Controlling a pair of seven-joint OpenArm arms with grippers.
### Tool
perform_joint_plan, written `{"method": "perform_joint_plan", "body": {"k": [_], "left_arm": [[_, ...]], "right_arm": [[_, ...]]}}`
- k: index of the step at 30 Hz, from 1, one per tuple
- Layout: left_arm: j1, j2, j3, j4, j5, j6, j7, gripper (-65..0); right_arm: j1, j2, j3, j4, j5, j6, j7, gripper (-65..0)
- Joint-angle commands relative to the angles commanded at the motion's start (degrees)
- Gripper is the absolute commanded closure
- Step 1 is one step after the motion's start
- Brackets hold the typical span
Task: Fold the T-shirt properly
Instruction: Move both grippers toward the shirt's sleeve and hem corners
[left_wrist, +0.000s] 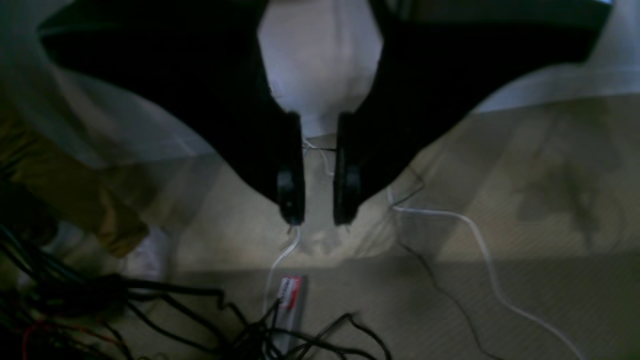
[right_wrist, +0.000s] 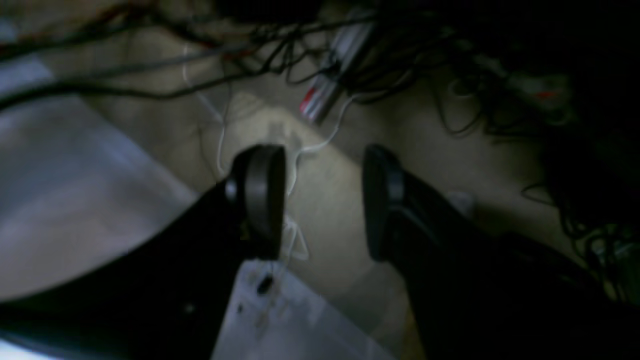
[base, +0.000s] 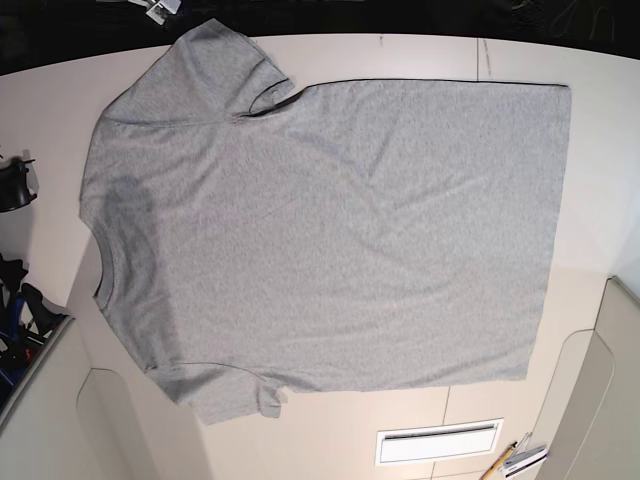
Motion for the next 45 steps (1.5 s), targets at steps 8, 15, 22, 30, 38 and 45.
{"method": "perform_joint_plan", "body": {"k": [8, 15, 22, 30, 38, 45], "left_arm": [[8.6, -1.5, -8.0, 15.7, -8.9, 0.0, 6.7, -16.7], [13.6, -1.5, -17.5, 27.3, -10.9, 0.0, 7.3, -24.6], [13.7, -1.5, -27.2, 34.5, -20.4, 0.0, 12.8, -26.5], [13.7, -1.6, -33.9, 41.5, -25.0, 0.0, 12.8, -30.3], [11.1, -6.2, -33.9, 42.6, -25.5, 0.0, 12.4, -38.0], [5.5, -10.0, -33.9, 42.3, -25.9, 0.0, 11.6, -38.0]], "right_arm": [[-5.5, 0.0, 10.1, 13.4, 12.9, 0.57, -12.6, -25.2], [-11.7, 0.0, 18.0, 25.9, 20.8, 0.96, -17.0, -25.2], [-12.9, -1.8, 30.9, 35.0, 31.8, 0.90, -20.1, -25.9], [-9.6, -3.1, 36.2, 34.8, 29.9, -1.09, -18.8, -34.7], [-2.6, -6.4, 36.2, 24.9, 29.4, -1.22, -18.8, -34.7], [-1.0, -6.5, 35.1, 18.6, 32.0, -0.13, -19.0, -34.7]]}}
